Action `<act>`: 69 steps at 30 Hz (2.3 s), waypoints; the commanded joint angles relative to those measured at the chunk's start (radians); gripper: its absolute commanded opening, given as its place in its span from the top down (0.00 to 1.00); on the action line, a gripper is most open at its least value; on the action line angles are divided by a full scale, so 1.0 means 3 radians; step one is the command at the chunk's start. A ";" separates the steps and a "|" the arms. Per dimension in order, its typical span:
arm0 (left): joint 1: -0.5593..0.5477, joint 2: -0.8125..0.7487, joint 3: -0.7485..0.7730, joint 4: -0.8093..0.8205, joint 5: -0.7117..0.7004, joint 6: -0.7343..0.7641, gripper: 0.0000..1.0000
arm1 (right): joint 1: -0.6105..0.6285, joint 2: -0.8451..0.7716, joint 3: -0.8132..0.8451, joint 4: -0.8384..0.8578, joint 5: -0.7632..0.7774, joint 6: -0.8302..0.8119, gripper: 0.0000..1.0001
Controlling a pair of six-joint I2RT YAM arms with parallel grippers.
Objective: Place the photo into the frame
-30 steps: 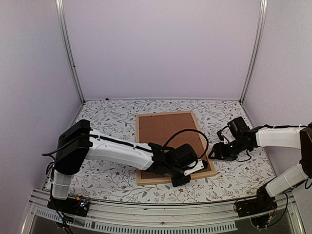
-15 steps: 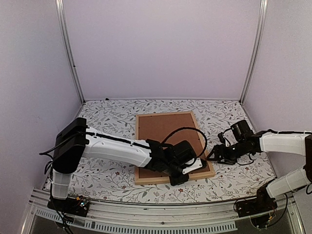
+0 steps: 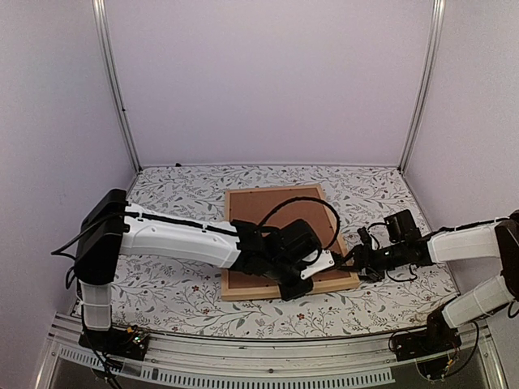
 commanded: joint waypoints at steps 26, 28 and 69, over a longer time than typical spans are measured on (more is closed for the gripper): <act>-0.0413 -0.0071 -0.0317 0.0512 -0.1699 -0.0111 0.01 | -0.0109 -0.0343 0.0485 -0.0279 -0.0454 0.0386 0.96; -0.0454 -0.0010 -0.0307 0.0510 -0.1828 -0.0046 0.00 | -0.0110 -0.0344 0.0610 -0.0374 -0.0499 0.0374 0.96; -0.0470 -0.0428 0.0578 -0.0197 -0.3336 0.0690 1.00 | -0.0872 -0.0433 0.1921 -0.2080 0.0076 -0.0746 0.44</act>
